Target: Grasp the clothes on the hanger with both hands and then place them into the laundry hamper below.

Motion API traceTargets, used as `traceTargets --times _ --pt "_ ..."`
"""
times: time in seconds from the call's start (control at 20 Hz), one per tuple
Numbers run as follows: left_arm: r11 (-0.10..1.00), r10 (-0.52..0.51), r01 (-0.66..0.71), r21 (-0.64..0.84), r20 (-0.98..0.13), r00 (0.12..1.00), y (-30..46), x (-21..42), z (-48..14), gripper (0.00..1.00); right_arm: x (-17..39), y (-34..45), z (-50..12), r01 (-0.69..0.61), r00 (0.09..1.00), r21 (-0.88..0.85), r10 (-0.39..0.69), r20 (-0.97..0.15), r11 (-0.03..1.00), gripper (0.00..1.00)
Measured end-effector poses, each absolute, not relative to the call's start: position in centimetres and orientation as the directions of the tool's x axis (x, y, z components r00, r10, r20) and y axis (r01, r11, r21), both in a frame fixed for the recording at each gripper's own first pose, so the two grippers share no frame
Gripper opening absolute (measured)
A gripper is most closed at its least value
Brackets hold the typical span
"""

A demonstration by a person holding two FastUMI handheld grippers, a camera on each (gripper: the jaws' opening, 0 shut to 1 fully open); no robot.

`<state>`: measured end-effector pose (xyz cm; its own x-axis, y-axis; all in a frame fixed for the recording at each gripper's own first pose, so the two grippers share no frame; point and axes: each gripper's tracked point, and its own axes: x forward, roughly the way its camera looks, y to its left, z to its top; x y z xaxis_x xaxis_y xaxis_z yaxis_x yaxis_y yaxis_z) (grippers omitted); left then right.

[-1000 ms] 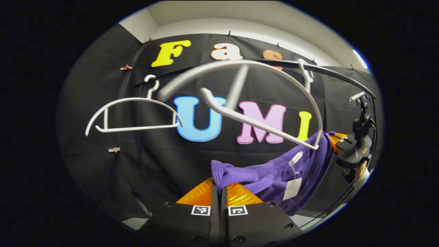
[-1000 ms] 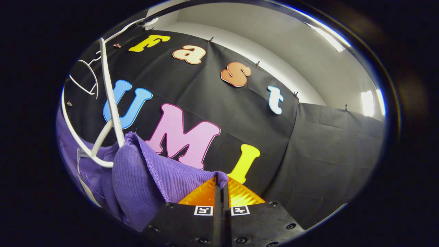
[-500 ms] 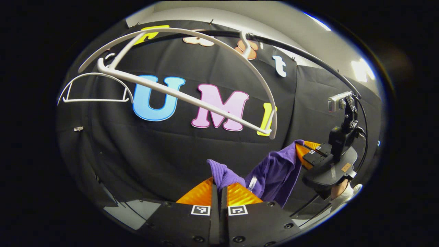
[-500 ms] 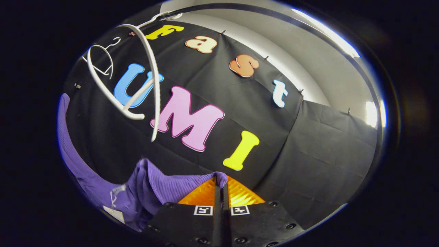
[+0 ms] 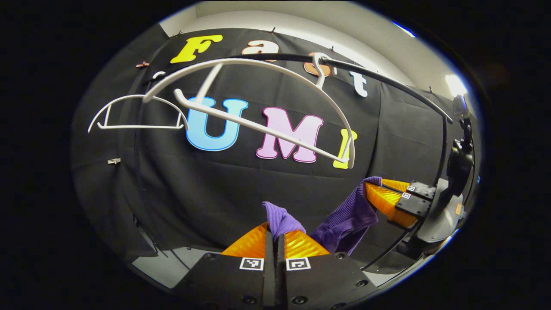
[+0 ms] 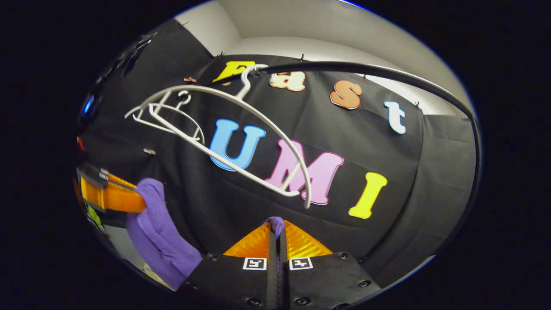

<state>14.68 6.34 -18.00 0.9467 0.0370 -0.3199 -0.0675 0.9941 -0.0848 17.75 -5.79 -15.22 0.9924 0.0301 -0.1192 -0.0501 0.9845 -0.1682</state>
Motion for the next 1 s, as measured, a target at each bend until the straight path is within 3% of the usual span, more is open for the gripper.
traceTargets --times 0.2,0.4,0.65,1.0 --pt "0.992 0.062 -0.091 -0.083 -0.309 0.949 7.1 14.1 -17.1 0.05 17.6 -2.2 -14.2 -0.132 0.983 -0.009 0.130 -0.129 0.991 0.04" --pt "0.992 0.062 -0.095 -0.088 -0.324 0.944 7.1 13.8 -17.6 0.05 16.9 2.3 -16.5 -0.244 0.941 0.124 0.266 -0.210 0.962 0.04" --pt "0.996 0.035 -0.066 -0.057 -0.435 0.900 7.4 13.7 -21.8 0.05 17.0 5.7 -21.1 -0.343 0.859 0.151 0.374 -0.350 0.927 0.04" --pt "0.998 0.031 -0.055 -0.021 -0.608 0.793 9.3 13.9 -29.1 0.05 18.0 8.2 -28.1 -0.370 0.767 0.189 0.414 -0.490 0.910 0.05"
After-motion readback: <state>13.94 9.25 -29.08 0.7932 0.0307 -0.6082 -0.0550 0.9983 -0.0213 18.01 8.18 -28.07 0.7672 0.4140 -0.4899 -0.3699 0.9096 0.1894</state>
